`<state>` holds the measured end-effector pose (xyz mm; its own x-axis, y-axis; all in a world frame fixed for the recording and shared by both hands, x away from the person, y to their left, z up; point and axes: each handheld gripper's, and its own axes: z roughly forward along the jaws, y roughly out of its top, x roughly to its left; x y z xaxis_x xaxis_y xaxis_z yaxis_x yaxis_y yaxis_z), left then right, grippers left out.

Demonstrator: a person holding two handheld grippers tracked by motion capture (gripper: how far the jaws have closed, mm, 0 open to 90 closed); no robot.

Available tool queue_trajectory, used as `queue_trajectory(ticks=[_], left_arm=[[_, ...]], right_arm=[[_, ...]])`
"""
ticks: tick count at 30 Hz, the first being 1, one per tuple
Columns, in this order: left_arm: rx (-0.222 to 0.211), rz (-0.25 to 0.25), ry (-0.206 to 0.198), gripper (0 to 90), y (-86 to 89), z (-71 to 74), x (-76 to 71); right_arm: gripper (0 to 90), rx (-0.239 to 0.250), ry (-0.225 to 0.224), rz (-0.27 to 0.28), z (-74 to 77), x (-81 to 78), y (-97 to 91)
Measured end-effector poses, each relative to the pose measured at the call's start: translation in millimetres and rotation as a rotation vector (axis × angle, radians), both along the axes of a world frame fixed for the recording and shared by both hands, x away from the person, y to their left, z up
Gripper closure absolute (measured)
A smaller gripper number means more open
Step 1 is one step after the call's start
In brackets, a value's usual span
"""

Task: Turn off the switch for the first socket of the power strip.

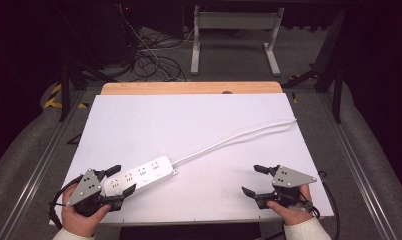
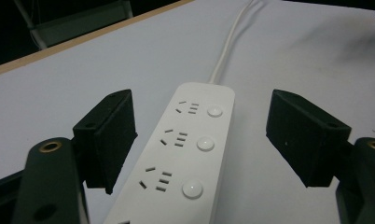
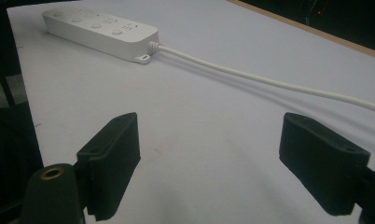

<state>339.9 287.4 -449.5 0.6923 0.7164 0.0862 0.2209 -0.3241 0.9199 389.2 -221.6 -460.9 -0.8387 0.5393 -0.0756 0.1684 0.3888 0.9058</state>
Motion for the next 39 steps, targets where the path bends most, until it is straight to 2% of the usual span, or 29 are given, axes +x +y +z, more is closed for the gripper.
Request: queue_trajectory(ticks=[3, 5, 10, 14, 20, 26, 39], left_arm=[[0.003, -0.002, 0.000, 26.3, -0.2, 0.9, 0.2], [0.019, 0.001, 0.018, 27.6, -0.7, 1.4, 0.0], [0.019, -0.017, 0.029, 33.6, -2.2, 4.5, 1.8], [0.027, -0.015, 0.029, 35.1, -4.1, 7.8, 4.0], [0.025, -0.020, 0.051, 37.9, -5.1, 13.6, 7.4], [0.022, -0.040, 0.076, 39.0, -8.3, 20.3, 14.1], [0.032, -0.079, 0.079, 39.4, -25.2, 32.6, 30.1]], right_arm=[[20.7, -0.001, -0.002, 0.001, -0.2, 0.1, 0.0], [20.8, -0.001, 0.000, 0.002, -0.3, 0.1, 0.0], [20.9, -0.012, 0.005, 0.010, -1.7, 0.8, 1.3], [20.9, -0.012, 0.010, 0.009, -1.7, 0.9, 1.5], [20.9, -0.020, 0.019, 0.018, -3.2, 1.5, 3.2], [20.9, -0.016, 0.025, 0.020, -3.8, 2.1, 3.1], [20.8, -0.019, 0.028, 0.026, -4.6, 2.5, 3.4]])
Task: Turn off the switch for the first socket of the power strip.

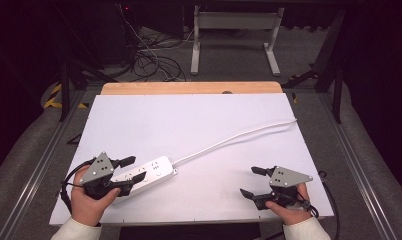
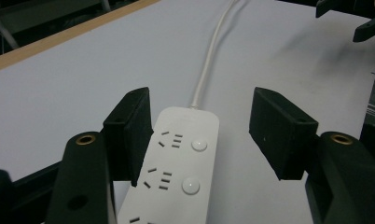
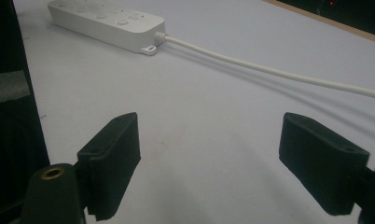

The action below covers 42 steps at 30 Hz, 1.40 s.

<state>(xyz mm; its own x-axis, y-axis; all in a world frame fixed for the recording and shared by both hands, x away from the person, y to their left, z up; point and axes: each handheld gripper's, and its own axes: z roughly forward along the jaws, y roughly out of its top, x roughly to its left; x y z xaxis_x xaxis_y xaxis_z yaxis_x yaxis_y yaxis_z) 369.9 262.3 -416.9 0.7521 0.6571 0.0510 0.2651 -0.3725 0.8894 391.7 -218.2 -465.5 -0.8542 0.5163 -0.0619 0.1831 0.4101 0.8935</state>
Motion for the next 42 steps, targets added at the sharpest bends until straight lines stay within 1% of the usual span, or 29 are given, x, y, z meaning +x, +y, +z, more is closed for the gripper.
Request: queue_trajectory(ticks=[1, 7, 8, 11, 14, 17, 19, 20, 21, 22, 23, 29, 32, 34, 35, 36, 37, 38, 39, 41, 42], left_arm=[[0.000, -0.004, 0.010, 39.4, -2.0, 0.3, 1.2], [0.002, -0.017, 0.014, 39.2, -8.9, 2.2, 7.7], [-0.002, -0.020, 0.020, 39.2, -10.1, 2.3, 8.5], [0.005, -0.027, 0.015, 39.2, -13.9, 3.1, 12.3], [0.010, -0.035, 0.018, 39.2, -19.4, 4.7, 16.6], [0.005, -0.044, 0.021, 39.3, -24.9, 7.2, 20.4], [0.009, -0.045, 0.019, 39.3, -27.2, 8.0, 22.6], [0.011, -0.049, 0.026, 39.3, -28.7, 8.0, 23.2], [0.017, -0.054, 0.022, 39.4, -29.9, 8.0, 24.4], [0.013, -0.055, 0.032, 39.4, -31.0, 7.8, 24.2], [0.020, -0.059, 0.029, 39.8, -31.5, 7.8, 24.9], [0.018, -0.062, 0.041, 40.3, -30.8, 7.9, 25.9], [0.028, -0.065, 0.050, 41.4, -30.2, 9.2, 25.9], [0.033, -0.071, 0.054, 43.2, -30.1, 10.3, 25.9], [0.038, -0.078, 0.060, 46.7, -30.0, 11.6, 26.2], [0.038, -0.078, 0.060, 48.4, -30.0, 11.6, 26.2], [0.038, -0.081, 0.068, 50.9, -29.8, 12.4, 26.4], [0.040, -0.088, 0.090, 53.3, -29.4, 13.7, 27.0], [0.040, -0.088, 0.090, 55.9, -29.4, 13.7, 27.0], [0.053, -0.094, 0.103, 61.2, -29.3, 15.2, 28.4], [0.060, -0.092, 0.114, 61.2, -29.5, 15.7, 29.0]], right_arm=[[20.7, -0.001, 0.000, -0.001, 0.1, 0.0, -0.2], [20.3, -0.003, 0.003, 0.004, -0.3, -0.1, 0.0], [20.3, -0.003, 0.003, 0.004, -0.3, -0.1, 0.0], [20.0, -0.001, 0.004, 0.002, -0.7, 0.1, 0.2], [19.9, -0.001, 0.005, 0.001, -0.6, 0.2, 0.0], [19.8, 0.004, 0.001, -0.001, -0.4, -0.1, -0.5], [19.8, 0.003, 0.001, 0.001, -0.6, 0.0, -0.5], [19.8, 0.003, 0.001, 0.001, -0.6, 0.0, -0.5], [19.8, 0.002, 0.004, 0.000, -0.7, 0.2, -0.6], [19.8, 0.002, 0.004, 0.000, -0.7, 0.2, -0.6], [19.9, 0.007, 0.006, 0.002, -0.9, 0.3, -1.0], [19.8, 0.011, 0.006, 0.003, -0.8, 0.2, -1.4], [19.8, 0.011, 0.006, 0.004, -0.8, 0.2, -1.2], [19.8, 0.011, 0.005, 0.004, -0.7, 0.1, -1.1], [19.8, 0.009, 0.005, 0.005, -0.8, 0.3, -1.1], [19.9, 0.009, 0.006, 0.004, -0.8, 0.3, -1.1], [19.8, 0.010, 0.007, 0.004, -0.9, 0.3, -1.2], [19.9, 0.010, 0.007, 0.004, -0.9, 0.3, -1.2], [19.9, 0.010, 0.007, 0.004, -0.9, 0.3, -1.2], [19.9, 0.007, 0.009, 0.004, -0.9, 0.2, -1.1], [19.9, 0.007, 0.009, 0.004, -0.9, 0.2, -1.1]])
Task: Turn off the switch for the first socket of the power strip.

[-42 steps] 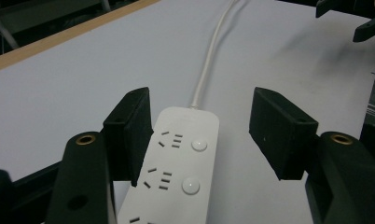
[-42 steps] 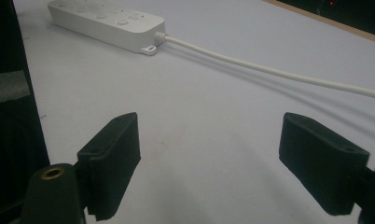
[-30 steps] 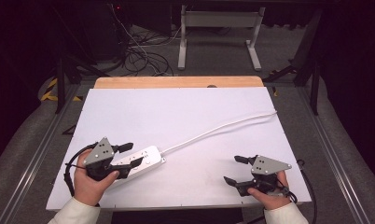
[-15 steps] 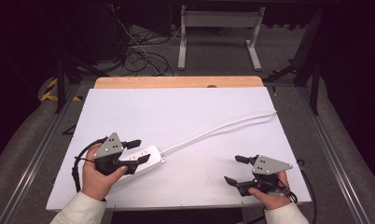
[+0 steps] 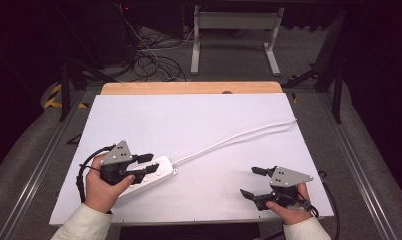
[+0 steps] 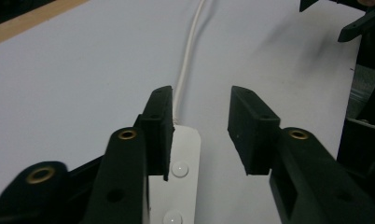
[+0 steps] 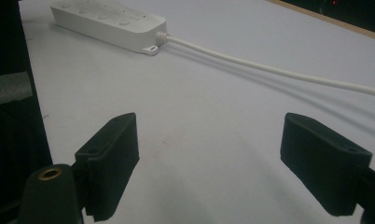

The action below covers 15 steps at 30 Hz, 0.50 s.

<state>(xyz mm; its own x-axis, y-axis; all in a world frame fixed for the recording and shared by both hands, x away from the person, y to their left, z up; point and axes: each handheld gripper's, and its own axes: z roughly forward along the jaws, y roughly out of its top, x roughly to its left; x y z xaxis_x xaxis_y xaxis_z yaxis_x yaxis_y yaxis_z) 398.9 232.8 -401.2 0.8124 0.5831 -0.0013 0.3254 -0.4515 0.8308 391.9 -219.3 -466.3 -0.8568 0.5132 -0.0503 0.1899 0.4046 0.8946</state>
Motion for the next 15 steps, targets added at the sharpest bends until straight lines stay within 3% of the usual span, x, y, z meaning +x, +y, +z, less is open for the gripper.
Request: queue_trajectory(ticks=[4, 6, 7, 15], left_arm=[[0.019, -0.008, 0.062, 77.3, -1.3, 2.5, 3.6], [0.032, -0.013, 0.067, 80.5, -1.3, 3.2, 4.5], [0.044, -0.011, 0.065, 88.5, -1.5, 4.1, 4.6], [0.110, -0.022, 0.105, 90.0, -3.0, 12.0, 9.4]], right_arm=[[19.9, -0.001, 0.000, 0.001, 0.0, 0.0, -0.1], [19.9, -0.001, 0.000, 0.000, 0.0, 0.0, -0.1], [19.9, -0.001, 0.002, 0.001, -0.1, 0.2, -0.2], [20.1, 0.000, 0.005, 0.006, -0.6, 0.4, 0.1]])
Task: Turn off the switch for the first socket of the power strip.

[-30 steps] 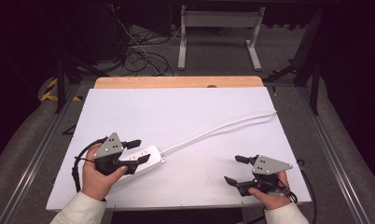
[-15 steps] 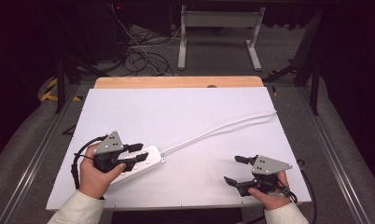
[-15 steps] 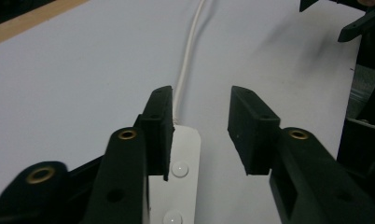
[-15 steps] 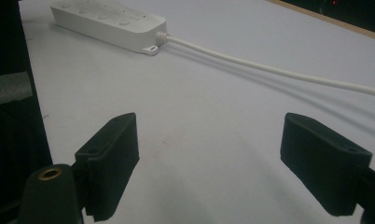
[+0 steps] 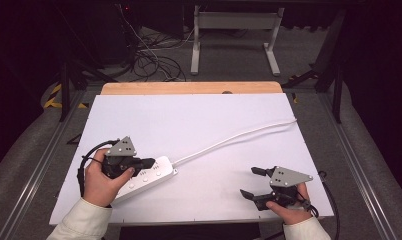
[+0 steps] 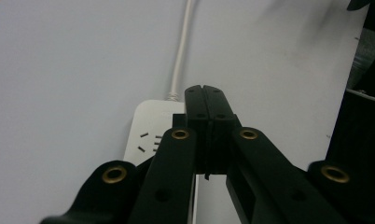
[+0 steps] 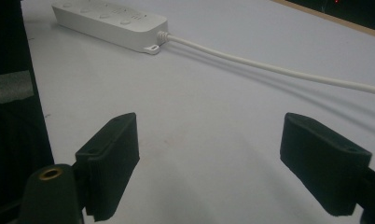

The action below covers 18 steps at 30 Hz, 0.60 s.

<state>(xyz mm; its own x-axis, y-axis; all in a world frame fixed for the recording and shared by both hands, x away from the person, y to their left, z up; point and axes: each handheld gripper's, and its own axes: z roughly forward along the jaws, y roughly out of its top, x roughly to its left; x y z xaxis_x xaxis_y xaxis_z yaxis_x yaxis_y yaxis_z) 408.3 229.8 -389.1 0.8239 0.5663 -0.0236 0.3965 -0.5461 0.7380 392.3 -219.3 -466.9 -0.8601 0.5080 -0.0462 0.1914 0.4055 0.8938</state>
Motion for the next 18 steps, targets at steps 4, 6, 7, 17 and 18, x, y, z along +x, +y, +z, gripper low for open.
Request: queue_trajectory(ticks=[4, 6, 7, 17, 18], left_arm=[[0.051, -0.012, 0.032, 90.0, -3.4, 2.4, 4.1], [0.106, -0.012, 0.049, 90.0, -6.6, 3.8, 6.0], [0.106, -0.012, 0.049, 90.0, -6.6, 3.8, 6.0], [0.194, -0.059, 0.111, 90.0, -17.8, 2.2, 12.7], [0.206, -0.064, 0.127, 90.0, -19.6, 1.6, 14.4]], right_arm=[[20.1, -0.001, 0.002, 0.000, 0.0, 0.1, -0.1], [20.1, 0.000, 0.003, 0.002, -0.3, 0.2, 0.1], [20.1, 0.000, 0.003, 0.002, -0.3, 0.2, 0.1], [20.0, 0.000, 0.007, 0.004, -0.6, 0.2, 0.3], [20.1, -0.001, 0.009, 0.004, -0.8, 0.2, 0.4]])
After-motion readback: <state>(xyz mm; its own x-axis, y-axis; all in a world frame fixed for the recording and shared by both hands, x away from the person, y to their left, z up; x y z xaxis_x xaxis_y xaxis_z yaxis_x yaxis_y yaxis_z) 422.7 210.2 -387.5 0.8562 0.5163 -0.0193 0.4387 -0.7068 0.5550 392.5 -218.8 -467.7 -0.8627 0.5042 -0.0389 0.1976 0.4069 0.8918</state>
